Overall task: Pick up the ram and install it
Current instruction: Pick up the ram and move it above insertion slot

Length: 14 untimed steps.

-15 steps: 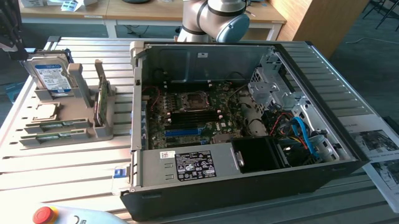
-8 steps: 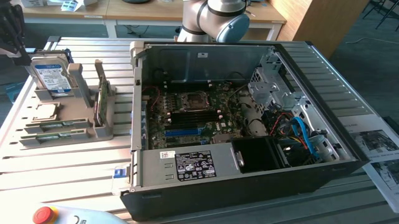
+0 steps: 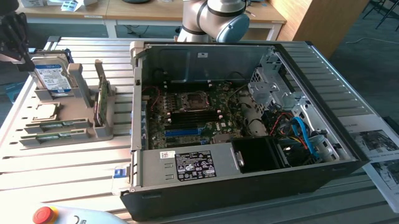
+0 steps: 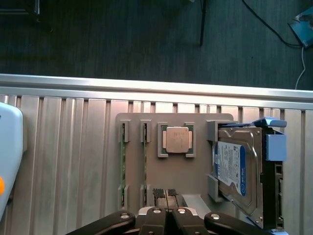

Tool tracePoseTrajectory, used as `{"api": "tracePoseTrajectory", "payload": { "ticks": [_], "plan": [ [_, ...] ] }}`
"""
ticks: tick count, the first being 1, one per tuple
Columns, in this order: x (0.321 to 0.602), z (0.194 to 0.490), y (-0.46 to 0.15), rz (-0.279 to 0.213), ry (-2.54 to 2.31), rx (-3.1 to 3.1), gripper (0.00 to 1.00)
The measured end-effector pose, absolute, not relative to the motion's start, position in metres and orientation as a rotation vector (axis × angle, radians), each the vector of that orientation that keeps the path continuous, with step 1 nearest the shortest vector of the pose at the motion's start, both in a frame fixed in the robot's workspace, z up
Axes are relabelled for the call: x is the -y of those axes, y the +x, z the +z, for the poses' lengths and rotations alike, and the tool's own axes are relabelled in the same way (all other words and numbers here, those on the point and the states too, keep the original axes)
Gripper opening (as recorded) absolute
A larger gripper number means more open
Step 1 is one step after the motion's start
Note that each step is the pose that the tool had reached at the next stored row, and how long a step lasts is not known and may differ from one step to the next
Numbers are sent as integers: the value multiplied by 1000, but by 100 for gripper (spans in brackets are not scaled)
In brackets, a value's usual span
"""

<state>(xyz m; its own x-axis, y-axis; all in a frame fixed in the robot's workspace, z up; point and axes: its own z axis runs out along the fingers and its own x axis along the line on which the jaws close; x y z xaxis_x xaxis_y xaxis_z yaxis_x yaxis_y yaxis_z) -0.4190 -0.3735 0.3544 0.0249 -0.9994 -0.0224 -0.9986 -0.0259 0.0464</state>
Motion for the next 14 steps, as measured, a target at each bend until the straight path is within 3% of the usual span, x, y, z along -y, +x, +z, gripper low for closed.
{"api": "tracePoseTrajectory", "payload": {
  "ticks": [14],
  "plan": [
    [374,329,-419,-76,2236,2180,11]
  ]
}}
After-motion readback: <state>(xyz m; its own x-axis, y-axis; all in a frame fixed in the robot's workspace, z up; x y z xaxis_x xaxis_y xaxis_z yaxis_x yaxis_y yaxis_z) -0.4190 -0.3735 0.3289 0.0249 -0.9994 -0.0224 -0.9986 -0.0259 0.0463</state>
